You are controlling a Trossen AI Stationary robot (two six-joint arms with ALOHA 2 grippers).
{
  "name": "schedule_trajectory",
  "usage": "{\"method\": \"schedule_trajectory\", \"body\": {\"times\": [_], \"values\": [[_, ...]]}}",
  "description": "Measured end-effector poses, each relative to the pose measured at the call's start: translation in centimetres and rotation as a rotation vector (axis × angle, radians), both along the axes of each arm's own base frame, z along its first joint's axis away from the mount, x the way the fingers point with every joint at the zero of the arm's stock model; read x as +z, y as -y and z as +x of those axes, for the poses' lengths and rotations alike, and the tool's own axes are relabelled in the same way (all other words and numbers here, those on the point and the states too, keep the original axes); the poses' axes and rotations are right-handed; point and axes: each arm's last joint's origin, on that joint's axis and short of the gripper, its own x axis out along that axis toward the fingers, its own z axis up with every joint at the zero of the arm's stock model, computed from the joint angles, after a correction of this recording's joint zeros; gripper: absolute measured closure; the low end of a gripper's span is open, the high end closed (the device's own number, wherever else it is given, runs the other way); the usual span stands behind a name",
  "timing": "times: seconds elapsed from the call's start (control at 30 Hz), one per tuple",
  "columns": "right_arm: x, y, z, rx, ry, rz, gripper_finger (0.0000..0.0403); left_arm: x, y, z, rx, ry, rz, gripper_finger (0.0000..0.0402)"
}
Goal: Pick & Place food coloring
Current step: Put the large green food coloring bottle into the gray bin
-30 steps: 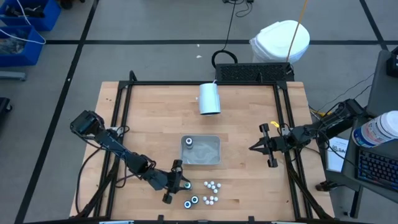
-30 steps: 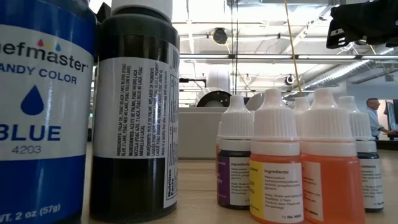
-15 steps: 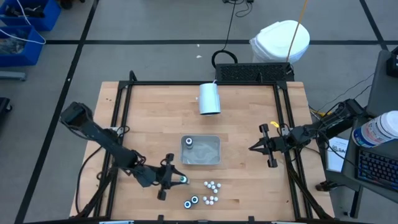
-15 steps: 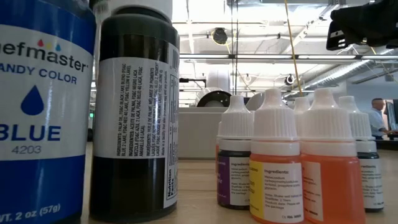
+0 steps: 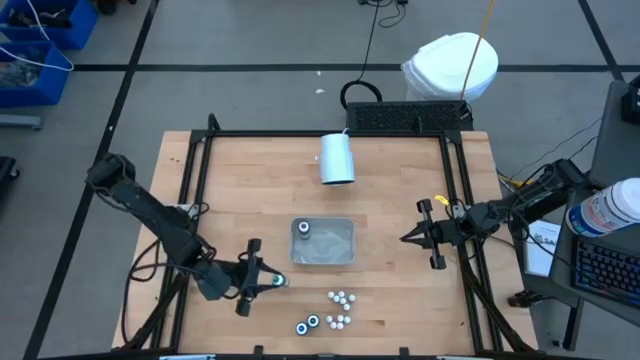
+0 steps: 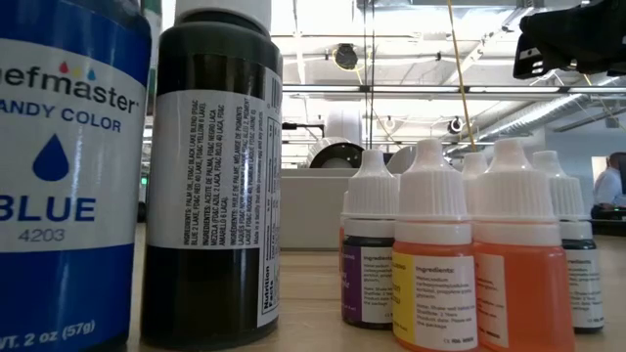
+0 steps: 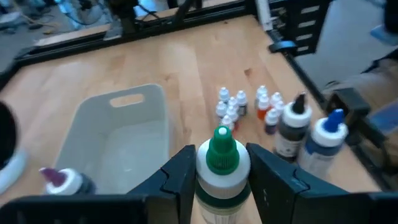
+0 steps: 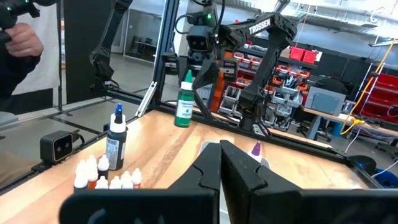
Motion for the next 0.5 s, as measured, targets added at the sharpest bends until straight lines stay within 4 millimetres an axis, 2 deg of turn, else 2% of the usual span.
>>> {"method": "schedule_trajectory", "body": {"times": [0.2, 0.33, 0.5], "values": [[0.0, 0.0, 0.0, 0.002, -0.004, 0.017, 0.0403, 0.4, -0.6, 0.5, 0.085, 0.053, -0.015, 0.0269], [0.0, 0.0, 0.0, 0.002, -0.004, 0.018, 0.0403, 1.4, -1.7, 1.4, 0.214, 0.153, -0.065, 0.0269], [0.0, 0.0, 0.0, 0.002, -0.004, 0.018, 0.0403, 1.5, -3.3, 2.9, 0.319, 0.183, -0.144, 0.0268]]}}
